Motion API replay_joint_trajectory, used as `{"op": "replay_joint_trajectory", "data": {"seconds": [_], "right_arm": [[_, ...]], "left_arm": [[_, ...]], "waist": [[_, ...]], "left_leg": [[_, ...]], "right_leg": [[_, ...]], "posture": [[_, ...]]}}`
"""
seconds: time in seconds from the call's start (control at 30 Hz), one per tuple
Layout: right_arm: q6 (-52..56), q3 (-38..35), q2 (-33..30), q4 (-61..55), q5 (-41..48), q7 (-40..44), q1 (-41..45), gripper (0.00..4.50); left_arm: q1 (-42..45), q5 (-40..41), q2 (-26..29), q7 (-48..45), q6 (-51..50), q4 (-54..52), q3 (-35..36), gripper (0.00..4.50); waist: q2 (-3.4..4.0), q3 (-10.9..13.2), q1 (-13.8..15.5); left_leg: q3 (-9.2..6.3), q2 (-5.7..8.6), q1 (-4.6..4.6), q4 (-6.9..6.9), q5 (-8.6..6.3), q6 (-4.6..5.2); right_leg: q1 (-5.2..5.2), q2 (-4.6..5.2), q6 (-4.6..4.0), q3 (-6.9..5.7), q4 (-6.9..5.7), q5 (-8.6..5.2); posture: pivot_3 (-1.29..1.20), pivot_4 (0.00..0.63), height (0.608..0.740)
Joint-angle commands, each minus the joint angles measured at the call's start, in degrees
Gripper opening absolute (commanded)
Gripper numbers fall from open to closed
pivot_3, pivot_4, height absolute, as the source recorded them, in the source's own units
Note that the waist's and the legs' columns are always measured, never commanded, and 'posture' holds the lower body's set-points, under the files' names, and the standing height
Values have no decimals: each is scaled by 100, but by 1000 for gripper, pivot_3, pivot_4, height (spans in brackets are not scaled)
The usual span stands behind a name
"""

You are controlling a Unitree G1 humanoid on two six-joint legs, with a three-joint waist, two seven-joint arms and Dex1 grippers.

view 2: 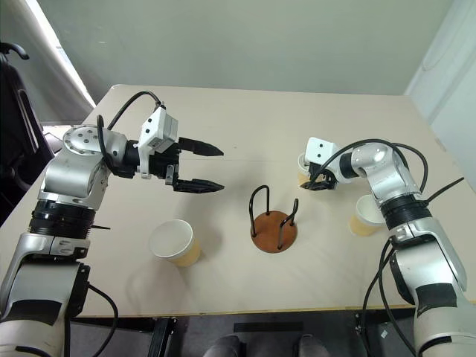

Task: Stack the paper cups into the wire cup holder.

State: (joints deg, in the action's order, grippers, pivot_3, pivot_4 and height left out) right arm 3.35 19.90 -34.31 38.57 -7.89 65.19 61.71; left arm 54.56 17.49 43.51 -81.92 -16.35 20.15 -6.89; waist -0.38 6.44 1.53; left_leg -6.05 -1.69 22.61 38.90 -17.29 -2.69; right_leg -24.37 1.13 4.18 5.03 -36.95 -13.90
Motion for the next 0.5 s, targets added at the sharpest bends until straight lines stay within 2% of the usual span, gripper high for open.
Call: {"op": "replay_joint_trajectory", "data": {"seconds": [0.03, 0.23, 0.37, 0.5], "right_arm": [[-327, -11, 9, 222, -197, -61, 260, 2125], [-232, -167, 10, 121, -95, 176, 268, 21], [171, -374, -122, -385, 189, 502, 92, 21], [901, -682, -346, -1358, 581, 750, -155, 21]], "left_arm": [[21, 5, 68, 13, 74, -161, 181, 4500], [27, -3, 68, -12, 93, -146, 182, 4500], [28, -5, 73, -60, 90, -130, 167, 4500], [41, -2, 75, -150, 78, -128, 135, 4500]], "waist": [[0, 0, 0], [0, 0, 0], [1, 0, 3], [1, 0, 20]], "left_leg": [[0, 0, 0, 0, 0, 0], [0, 0, 5, -9, 1, -2], [-1, 0, 16, -8, 1, -3], [-8, 0, 24, -5, 2, -4]], "right_leg": [[0, 0, 0, 1, 0, 0], [0, 0, -1, -1, -2, 0], [-5, 1, -1, -2, 1, 0], [-5, 0, -1, -4, 3, 0]], "posture": [[0, 150, 740], [0, 150, 740], [0, 150, 740], [0, 150, 740]]}}
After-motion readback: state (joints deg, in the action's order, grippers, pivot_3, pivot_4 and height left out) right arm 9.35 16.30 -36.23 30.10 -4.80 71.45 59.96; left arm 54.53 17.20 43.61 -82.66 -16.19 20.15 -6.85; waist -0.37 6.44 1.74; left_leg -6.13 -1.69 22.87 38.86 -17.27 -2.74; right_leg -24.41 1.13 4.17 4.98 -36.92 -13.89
